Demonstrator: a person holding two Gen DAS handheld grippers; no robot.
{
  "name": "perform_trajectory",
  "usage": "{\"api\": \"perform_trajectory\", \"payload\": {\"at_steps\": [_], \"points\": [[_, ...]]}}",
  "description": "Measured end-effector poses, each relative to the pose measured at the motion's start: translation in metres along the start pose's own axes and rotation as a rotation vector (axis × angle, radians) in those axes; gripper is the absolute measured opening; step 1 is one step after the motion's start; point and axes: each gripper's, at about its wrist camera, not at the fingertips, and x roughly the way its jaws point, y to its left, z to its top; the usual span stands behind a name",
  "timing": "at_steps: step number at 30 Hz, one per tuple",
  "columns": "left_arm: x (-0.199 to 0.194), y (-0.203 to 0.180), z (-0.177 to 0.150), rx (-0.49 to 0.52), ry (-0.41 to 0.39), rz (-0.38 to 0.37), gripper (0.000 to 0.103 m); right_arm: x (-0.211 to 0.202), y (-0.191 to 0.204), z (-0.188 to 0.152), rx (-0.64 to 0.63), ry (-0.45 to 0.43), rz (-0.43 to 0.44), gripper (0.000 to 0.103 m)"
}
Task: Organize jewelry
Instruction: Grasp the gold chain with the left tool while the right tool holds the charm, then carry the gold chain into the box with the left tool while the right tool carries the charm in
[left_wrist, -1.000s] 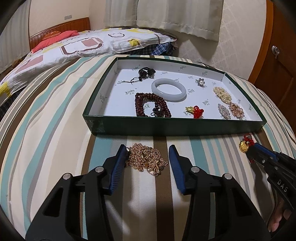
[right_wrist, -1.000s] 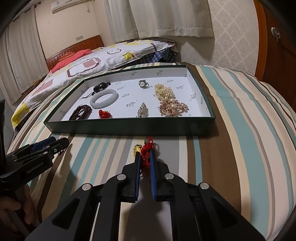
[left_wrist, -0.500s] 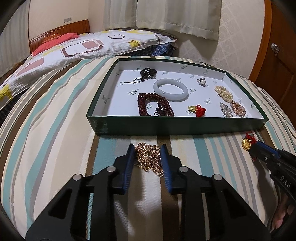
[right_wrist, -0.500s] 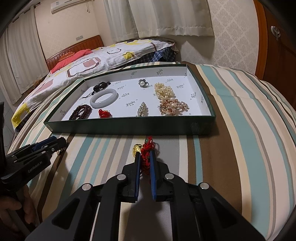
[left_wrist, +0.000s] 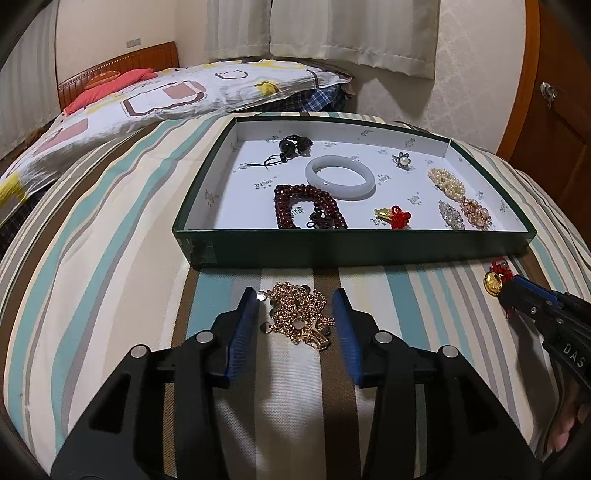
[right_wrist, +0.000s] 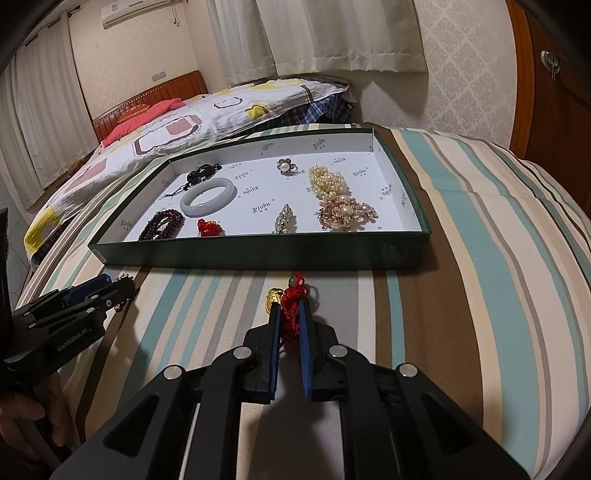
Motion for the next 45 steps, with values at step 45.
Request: {"api": "perform_trajectory", "payload": {"at_steps": [45], "points": [[-0.056,-0.002,0.018,0.002,-0.167,-0.054,0.015,-0.035,0.006,0.020,-0.003,-0.141,0.015,0.010]]}}
